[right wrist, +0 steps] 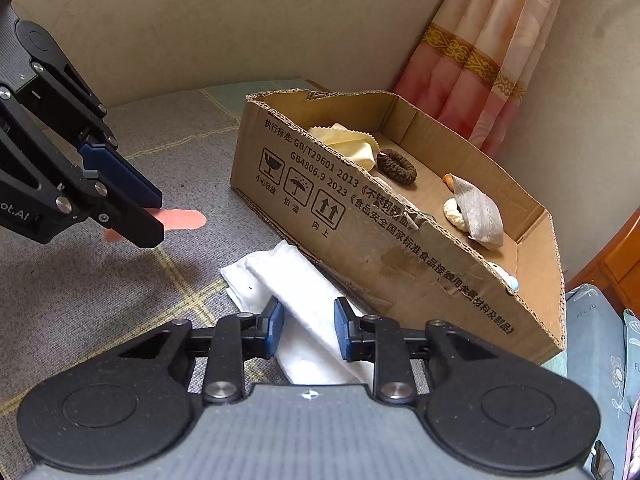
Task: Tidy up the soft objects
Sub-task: 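Hold the pink strip in the left gripper while the right tool approaches the white towel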
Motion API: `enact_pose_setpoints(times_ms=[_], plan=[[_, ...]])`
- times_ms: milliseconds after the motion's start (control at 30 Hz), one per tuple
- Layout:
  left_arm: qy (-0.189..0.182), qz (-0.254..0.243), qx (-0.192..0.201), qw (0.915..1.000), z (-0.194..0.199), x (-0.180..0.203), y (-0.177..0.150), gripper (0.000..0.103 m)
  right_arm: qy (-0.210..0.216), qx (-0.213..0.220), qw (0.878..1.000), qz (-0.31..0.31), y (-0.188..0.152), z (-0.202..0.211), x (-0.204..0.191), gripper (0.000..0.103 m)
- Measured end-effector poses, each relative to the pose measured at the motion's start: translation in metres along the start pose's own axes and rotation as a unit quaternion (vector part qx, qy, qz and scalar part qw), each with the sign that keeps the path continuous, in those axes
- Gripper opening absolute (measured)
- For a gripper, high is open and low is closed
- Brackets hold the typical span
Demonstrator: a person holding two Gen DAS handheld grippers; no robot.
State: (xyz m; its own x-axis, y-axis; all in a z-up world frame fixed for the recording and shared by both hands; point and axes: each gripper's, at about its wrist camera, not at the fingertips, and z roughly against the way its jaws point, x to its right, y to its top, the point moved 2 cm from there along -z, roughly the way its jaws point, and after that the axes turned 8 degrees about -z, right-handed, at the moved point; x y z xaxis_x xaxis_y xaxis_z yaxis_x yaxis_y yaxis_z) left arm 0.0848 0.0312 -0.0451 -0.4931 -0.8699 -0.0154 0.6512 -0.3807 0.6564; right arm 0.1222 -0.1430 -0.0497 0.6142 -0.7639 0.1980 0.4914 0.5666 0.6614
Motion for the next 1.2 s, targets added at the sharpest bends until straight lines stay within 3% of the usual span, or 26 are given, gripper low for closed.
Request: enact_pose_setpoints(times_ms=[67,133,200,267,400,500,700,900,1200], plan=[[0.000,0.000,0.000,1.0000,0.000,-0.001,0.000,0.017,-0.002,0.001,1.000,-0.010,0.000,0.003,0.001,0.051],[0.001,0.001,0.000,1.0000,0.000,-0.001,0.000,0.017,0.002,0.006,1.000,-0.017,-0.002,0.008,0.004,0.054],[0.001,0.000,0.000,1.0000,0.000,0.000,0.000,0.017,-0.002,0.002,0.999,-0.033,-0.005,0.010,0.010,0.085],[0.000,0.000,0.000,1.0000,0.000,0.001,0.000,0.017,-0.002,0.007,0.998,-0.063,-0.010,0.013,0.020,0.103],[0.002,0.000,-0.001,1.0000,0.000,0.000,0.000,0.017,0.046,-0.014,0.987,-0.151,-0.024,0.009,0.038,0.103],[0.005,0.002,-0.002,1.0000,0.000,-0.002,-0.001,0.017,0.053,-0.018,0.981,-0.188,-0.031,-0.002,0.042,0.103],[0.013,0.008,-0.001,0.9999,0.002,-0.007,-0.001,0.017,0.049,-0.008,0.980,-0.191,-0.018,-0.016,0.027,0.103],[0.019,0.012,-0.001,0.9997,0.004,-0.012,-0.001,0.017,0.015,0.001,0.980,-0.198,-0.008,-0.026,0.012,0.103],[0.019,0.015,0.000,0.9997,0.004,-0.015,-0.001,0.017,0.014,0.011,0.979,-0.203,-0.003,-0.031,0.008,0.102]])
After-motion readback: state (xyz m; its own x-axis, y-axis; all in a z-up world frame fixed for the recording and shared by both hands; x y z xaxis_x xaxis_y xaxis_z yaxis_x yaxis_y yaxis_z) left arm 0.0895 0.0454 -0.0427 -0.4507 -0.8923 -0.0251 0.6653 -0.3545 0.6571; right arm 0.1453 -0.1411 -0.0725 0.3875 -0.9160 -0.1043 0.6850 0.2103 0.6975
